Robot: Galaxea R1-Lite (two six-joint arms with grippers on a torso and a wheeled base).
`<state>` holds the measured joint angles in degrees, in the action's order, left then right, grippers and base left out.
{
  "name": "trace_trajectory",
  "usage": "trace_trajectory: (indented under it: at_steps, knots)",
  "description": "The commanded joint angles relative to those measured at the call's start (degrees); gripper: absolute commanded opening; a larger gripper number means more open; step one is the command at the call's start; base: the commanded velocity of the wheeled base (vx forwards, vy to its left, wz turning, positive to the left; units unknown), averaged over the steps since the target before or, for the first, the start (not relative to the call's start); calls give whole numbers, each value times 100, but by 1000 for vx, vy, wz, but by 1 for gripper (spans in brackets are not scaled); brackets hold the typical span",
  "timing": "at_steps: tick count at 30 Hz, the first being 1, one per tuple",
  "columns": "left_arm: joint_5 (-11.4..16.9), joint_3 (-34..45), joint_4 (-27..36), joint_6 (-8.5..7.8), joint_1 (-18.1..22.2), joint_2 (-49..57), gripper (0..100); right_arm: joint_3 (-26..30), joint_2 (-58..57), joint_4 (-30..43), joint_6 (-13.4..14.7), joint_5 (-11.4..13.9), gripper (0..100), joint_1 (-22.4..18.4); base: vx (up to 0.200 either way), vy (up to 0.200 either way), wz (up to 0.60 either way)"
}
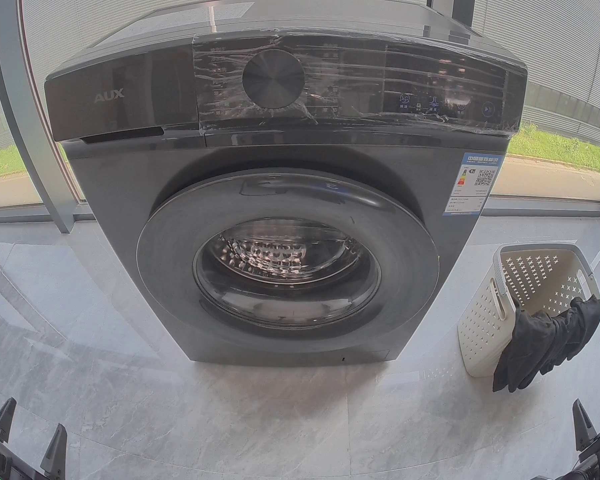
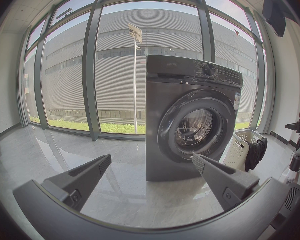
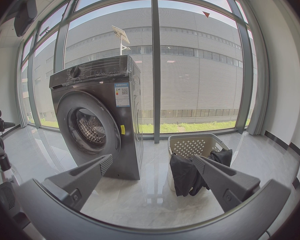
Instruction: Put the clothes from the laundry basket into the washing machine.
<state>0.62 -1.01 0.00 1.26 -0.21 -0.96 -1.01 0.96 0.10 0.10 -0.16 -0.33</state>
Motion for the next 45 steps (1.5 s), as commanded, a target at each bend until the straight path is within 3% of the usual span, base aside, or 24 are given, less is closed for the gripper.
trace_trajectory:
  at_steps: [1,8,20,32,40,42,44,45]
  knots:
    - [8,92,9,6,3,96,100,101,-70,-1,-1,-2,100,7,0,0,0]
    - [-1,92,9,-3,3,96,100,101,-70,-1,-1,-2,100,7,0,171,0]
    - [-1,92,9,-3,3,96,100,101,-70,-1,-1,-2,100,7,0,0,0]
    - [8,92,0,6,12,96,100,101,-61,-1,-1,-2,100,-11,200,0,0]
    - [8,92,0,-11,3,96,100,101,-61,8,17,-54,100,-20,0,0,0]
    - [8,92,0,-3,3,96,100,13,-96,-98,61,-28,100,-2,0,0,0]
    - [8,92,0,-20,3,96,100,-1068,27,-194,236,95,100,59,0,0,0]
    - [8,92,0,-20,3,96,100,-1208,97,-150,263,165,100,86,0,0,0]
